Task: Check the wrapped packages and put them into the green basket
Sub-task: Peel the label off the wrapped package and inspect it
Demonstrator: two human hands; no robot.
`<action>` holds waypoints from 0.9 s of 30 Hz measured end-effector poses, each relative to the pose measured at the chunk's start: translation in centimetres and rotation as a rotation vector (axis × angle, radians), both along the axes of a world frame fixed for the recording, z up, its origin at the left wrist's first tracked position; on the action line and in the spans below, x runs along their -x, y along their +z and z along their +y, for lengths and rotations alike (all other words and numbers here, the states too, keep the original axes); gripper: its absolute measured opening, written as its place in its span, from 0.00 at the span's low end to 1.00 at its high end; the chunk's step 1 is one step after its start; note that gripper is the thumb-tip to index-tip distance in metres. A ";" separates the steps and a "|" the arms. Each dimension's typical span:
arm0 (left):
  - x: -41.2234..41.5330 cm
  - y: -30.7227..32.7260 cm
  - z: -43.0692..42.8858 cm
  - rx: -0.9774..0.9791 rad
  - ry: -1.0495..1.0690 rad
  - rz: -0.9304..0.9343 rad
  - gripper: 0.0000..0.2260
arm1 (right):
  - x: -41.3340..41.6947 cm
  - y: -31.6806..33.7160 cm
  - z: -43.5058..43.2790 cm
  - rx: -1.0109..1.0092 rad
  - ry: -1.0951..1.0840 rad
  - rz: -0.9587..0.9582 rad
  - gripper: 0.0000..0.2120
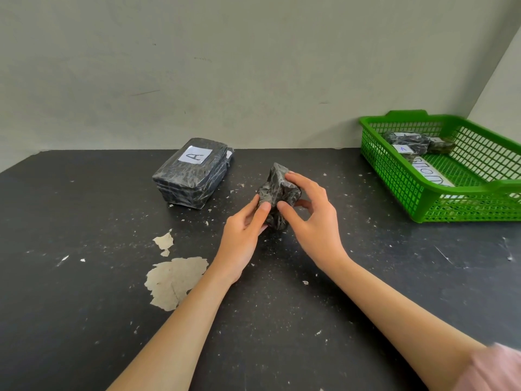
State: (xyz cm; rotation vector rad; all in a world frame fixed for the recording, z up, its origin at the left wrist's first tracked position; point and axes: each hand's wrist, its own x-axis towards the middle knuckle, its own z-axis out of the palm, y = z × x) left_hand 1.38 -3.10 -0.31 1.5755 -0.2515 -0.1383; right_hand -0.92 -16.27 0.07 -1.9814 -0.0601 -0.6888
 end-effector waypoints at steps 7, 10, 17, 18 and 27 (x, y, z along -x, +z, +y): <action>-0.1 -0.2 0.1 -0.018 -0.003 -0.009 0.24 | -0.2 -0.1 -0.2 -0.025 -0.011 -0.006 0.17; -0.1 -0.2 0.1 -0.016 0.000 -0.015 0.23 | -0.2 -0.1 -0.1 -0.032 -0.004 -0.004 0.17; 0.0 -0.2 0.1 -0.025 0.001 -0.030 0.23 | -0.3 -0.1 -0.2 -0.022 -0.005 -0.014 0.15; 0.1 -0.2 0.1 -0.028 0.001 -0.034 0.23 | -0.3 -0.1 -0.2 -0.021 -0.008 -0.016 0.15; 0.2 0.0 0.1 -0.037 0.006 -0.036 0.23 | -0.2 0.1 -0.1 -0.055 0.003 -0.038 0.13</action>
